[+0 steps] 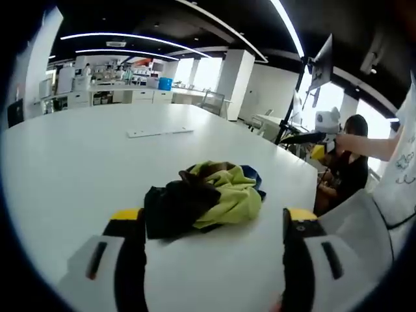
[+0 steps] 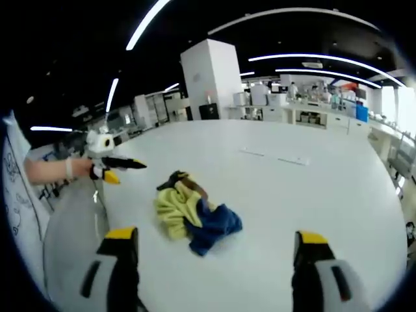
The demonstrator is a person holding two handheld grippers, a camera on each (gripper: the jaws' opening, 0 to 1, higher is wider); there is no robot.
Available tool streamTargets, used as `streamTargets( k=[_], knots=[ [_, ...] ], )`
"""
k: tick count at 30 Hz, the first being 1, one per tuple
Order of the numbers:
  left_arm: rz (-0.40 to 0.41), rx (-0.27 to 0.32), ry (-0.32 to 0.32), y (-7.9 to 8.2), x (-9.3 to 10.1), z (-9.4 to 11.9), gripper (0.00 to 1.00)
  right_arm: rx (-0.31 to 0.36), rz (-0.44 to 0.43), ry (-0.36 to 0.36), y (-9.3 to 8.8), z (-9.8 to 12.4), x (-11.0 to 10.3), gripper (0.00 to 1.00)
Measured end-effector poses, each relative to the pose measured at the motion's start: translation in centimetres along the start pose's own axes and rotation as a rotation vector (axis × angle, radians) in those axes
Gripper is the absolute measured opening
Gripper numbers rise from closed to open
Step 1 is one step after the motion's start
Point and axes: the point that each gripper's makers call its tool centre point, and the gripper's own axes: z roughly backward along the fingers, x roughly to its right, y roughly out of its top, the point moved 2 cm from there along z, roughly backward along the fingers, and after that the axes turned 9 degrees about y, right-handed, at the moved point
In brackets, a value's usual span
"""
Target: Fold the garment on the visible template until the final outline fits inside the template.
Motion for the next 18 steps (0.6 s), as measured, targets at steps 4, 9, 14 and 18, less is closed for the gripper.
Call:
streamTargets(
  k=[4, 9, 14, 18],
  knots=[
    [0.003, -0.001, 0.006, -0.14, -0.08, 0.13, 0.83, -0.001, -0.002, -0.001, -0.03, 0.17, 0.10, 1.00],
    [0.019, 0.006, 0.014, -0.28, -0.30, 0.36, 0.82, 0.010, -0.011, -0.004, 0.00, 0.30, 0.22, 1.00],
    [0.019, 0.000, 0.017, -0.40, -0.30, 0.49, 0.82, 0.011, -0.012, 0.001, 0.02, 0.30, 0.25, 1.00],
    [0.017, -0.007, 0.020, -0.60, -0.43, 0.61, 0.81, 0.005, -0.014, 0.003, -0.16, 0.01, 0.41, 1.00]
  ],
)
